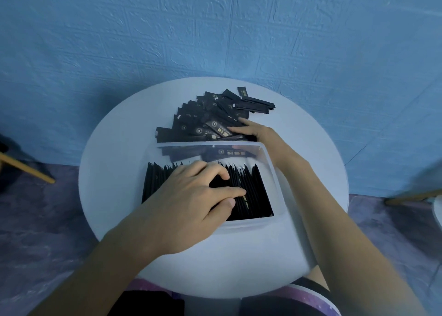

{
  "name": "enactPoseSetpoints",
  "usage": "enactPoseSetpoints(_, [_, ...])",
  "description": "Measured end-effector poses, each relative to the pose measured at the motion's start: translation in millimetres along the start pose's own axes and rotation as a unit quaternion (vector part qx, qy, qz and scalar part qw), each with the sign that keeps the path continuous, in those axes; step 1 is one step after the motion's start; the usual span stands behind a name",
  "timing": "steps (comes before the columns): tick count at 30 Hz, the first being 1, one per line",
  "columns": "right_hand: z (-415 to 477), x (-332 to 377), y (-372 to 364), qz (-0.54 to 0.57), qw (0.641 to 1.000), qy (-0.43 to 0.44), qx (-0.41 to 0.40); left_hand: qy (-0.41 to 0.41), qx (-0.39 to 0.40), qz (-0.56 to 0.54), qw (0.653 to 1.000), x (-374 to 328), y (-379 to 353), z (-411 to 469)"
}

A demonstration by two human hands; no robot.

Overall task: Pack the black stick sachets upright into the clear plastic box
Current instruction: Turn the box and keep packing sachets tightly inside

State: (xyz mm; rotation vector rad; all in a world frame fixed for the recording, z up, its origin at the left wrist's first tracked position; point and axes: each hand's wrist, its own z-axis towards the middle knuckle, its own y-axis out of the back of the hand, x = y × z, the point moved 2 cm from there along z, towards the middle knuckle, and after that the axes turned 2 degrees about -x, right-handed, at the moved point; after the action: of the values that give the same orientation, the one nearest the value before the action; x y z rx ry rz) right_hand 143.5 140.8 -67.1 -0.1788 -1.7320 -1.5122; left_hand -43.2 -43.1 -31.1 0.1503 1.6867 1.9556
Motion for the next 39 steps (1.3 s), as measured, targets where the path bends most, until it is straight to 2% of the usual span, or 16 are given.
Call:
enactPoseSetpoints(5, [-7.0, -9.3, 17.2, -0.050, 0.996, -0.038, -0.068, -0.002, 0.000, 0.002, 1.000, 0.7, -0.5, 0.2])
enactPoseSetpoints(8, [-10.0, -16.6, 24.4, -0.041, 0.992, -0.062, -0.104, -0.001, 0.002, 0.001, 1.000, 0.9, -0.5, 0.4])
enactPoseSetpoints(16, [-11.3, -19.1, 28.9, 0.003, 0.983, -0.052, -0.176, 0.008, 0.009, -0.005, 1.000, -0.6, -0.6, 0.6])
enactPoseSetpoints(23, [-16.5, -13.5, 34.9, 0.020, 0.989, -0.062, -0.133, 0.012, -0.009, 0.000, 1.000, -1.9, -1.0, 1.9])
enactPoseSetpoints(28, [-27.3, -1.0, 47.1, 0.031, 0.983, -0.057, -0.169, 0.026, -0.025, 0.005, 0.999, -1.8, -3.4, 4.4])
enactPoseSetpoints(33, [-58.4, 38.4, 64.4, 0.136, 0.975, -0.055, -0.166, 0.040, -0.047, 0.017, 0.998, -1.6, -5.7, 6.0])
enactPoseSetpoints(36, [-83.8, 72.7, 58.5, 0.197, 0.972, -0.079, -0.102, 0.041, -0.057, 0.027, 0.997, -0.5, -7.7, 7.5])
enactPoseSetpoints(37, [-90.3, 82.5, 52.3, 0.158, 0.980, -0.086, -0.080, 0.040, -0.059, 0.031, 0.997, 0.1, -8.5, 7.6])
enactPoseSetpoints(39, [-98.5, 95.8, 36.5, -0.020, 0.994, -0.097, -0.053, 0.038, -0.060, 0.036, 0.997, 0.9, -9.3, 7.5])
